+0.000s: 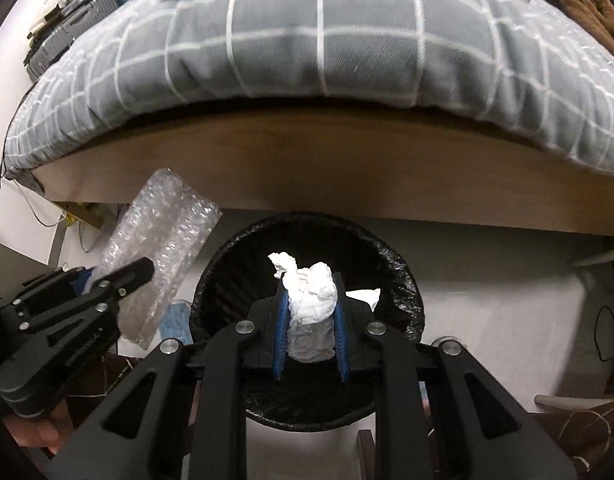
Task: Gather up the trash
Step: 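Open the right tool to drop the tissue while the left tool releases the bubble wrap into the bin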
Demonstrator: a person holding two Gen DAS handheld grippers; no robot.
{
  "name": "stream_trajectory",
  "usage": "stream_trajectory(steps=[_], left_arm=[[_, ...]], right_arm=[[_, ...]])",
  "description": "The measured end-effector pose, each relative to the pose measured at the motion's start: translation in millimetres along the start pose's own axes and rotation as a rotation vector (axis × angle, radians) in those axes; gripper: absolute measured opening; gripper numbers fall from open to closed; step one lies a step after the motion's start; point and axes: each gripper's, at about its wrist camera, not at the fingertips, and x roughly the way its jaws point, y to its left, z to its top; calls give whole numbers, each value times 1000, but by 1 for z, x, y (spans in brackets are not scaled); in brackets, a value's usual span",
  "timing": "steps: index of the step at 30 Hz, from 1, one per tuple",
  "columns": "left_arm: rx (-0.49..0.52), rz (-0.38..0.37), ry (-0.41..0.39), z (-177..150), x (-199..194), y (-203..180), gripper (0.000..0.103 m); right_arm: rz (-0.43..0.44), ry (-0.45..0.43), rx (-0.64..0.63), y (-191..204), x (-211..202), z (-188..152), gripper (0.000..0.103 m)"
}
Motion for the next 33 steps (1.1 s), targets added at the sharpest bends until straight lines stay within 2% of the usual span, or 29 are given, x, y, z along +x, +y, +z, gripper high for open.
stream_trajectory(steps=[8, 10, 13, 19, 28, 33], left_arm=[[-35, 23, 16, -4, 8, 20, 20], [-39, 33, 15, -4, 8, 24, 20], [-56, 10, 20, -3, 7, 24, 20], [-20, -14, 9, 3, 5, 4, 20], [39, -41, 30, 2, 11, -33, 20], [72, -46, 42, 2, 16, -56, 20]], right_arm=[[6, 41, -36, 14, 27, -4, 23], [1, 40, -46, 17, 28, -5, 31], [-14, 28, -61, 19, 30, -7, 50], [-39, -2, -36, -1, 20, -9, 73], [-93, -41, 29, -44, 2, -16, 95], [-113, -54, 66, -68, -8, -18, 95]])
